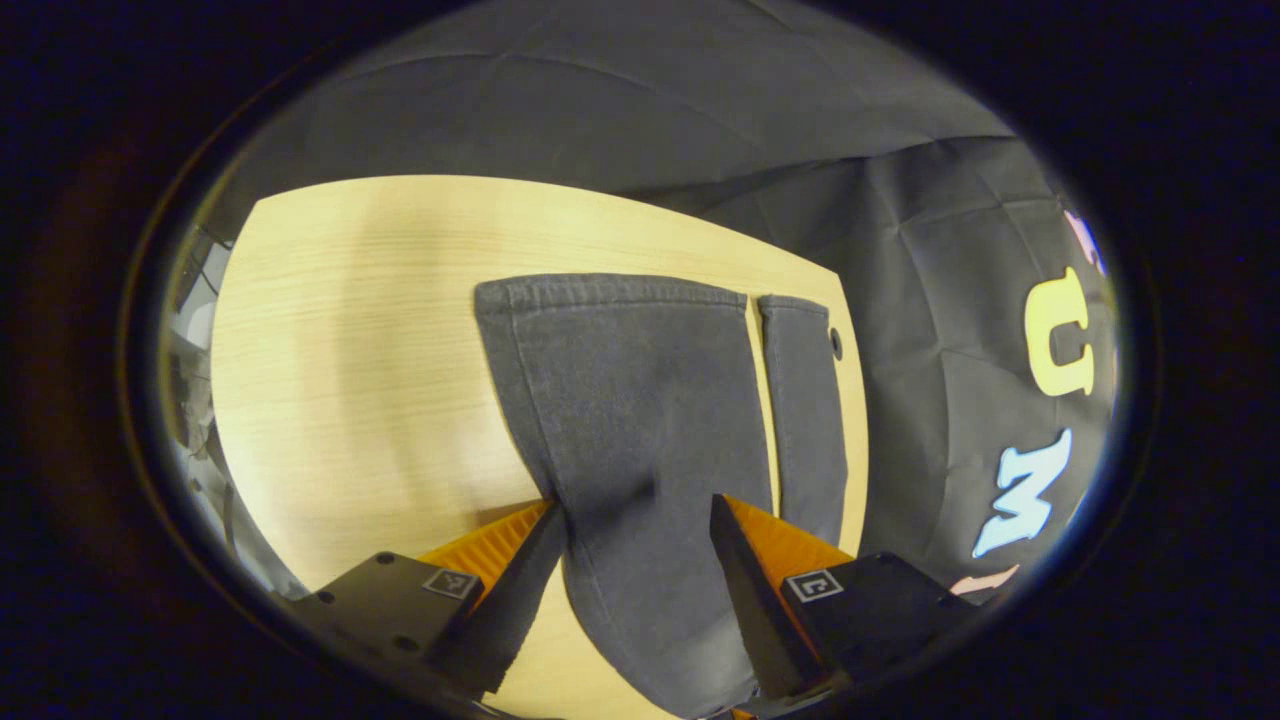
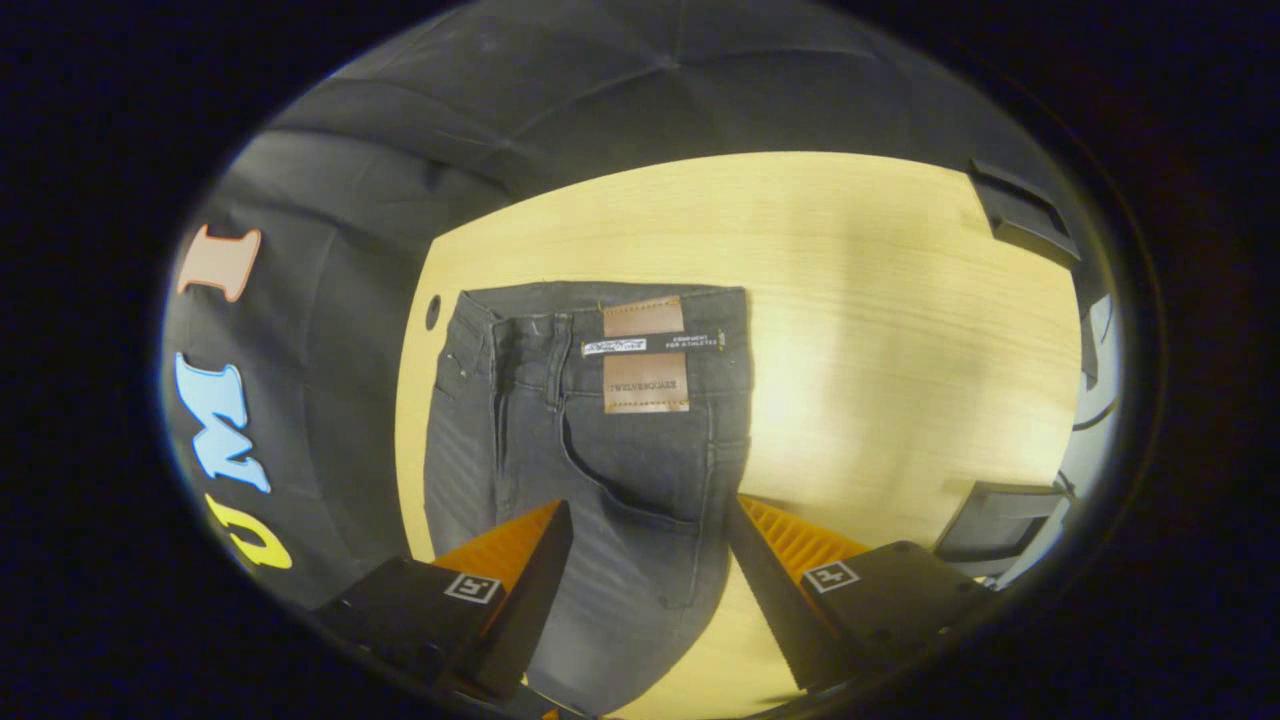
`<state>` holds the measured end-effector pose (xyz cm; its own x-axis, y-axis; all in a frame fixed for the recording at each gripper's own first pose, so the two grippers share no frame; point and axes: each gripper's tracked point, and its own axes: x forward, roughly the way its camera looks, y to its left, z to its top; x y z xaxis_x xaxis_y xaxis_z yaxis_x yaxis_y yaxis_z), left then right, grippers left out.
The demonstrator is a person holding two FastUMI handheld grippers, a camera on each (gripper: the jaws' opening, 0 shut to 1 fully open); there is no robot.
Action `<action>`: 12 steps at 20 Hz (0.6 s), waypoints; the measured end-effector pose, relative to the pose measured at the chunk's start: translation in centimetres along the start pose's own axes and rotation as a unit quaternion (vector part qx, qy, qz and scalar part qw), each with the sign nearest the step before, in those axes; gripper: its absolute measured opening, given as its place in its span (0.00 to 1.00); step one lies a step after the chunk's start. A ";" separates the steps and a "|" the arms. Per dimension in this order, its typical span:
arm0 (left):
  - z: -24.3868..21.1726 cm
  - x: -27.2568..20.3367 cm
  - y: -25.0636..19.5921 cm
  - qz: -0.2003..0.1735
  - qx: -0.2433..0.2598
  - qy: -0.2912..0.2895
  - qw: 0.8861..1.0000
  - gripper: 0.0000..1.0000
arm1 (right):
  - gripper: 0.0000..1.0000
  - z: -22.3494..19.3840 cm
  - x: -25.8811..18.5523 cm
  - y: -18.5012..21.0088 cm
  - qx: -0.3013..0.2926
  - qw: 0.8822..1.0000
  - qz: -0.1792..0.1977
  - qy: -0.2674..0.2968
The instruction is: Grasp the waist and the cuffs of the jeans and fold them to make the two legs overlap; first hold the waist and fold one-third of the jeans toward the cuffs, then hold the cuffs and fold the remaining one-third in the same direction to finish folding.
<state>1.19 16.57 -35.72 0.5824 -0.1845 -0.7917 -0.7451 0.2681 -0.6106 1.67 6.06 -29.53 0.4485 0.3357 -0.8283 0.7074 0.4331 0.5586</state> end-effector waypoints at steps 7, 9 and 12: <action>0.0 1.0 -0.7 0.001 0.003 0.017 1.000 0.75 | 0.67 0.0 1.1 0.1 -0.045 0.998 -0.038 0.020; -0.1 1.5 -0.4 0.001 -0.003 0.022 1.000 0.68 | 0.64 0.2 1.3 -0.2 -0.046 0.998 -0.041 0.023; -0.3 1.8 -0.3 -0.008 -0.020 0.030 0.999 0.55 | 0.24 0.6 1.7 -0.3 -0.044 0.998 -0.025 0.026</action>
<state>2.37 15.83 -36.98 0.5747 -0.2448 -0.7809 -0.7493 0.2264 -0.6223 2.53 6.01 -31.14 0.3829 0.3529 -0.8537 0.6772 0.5213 0.5192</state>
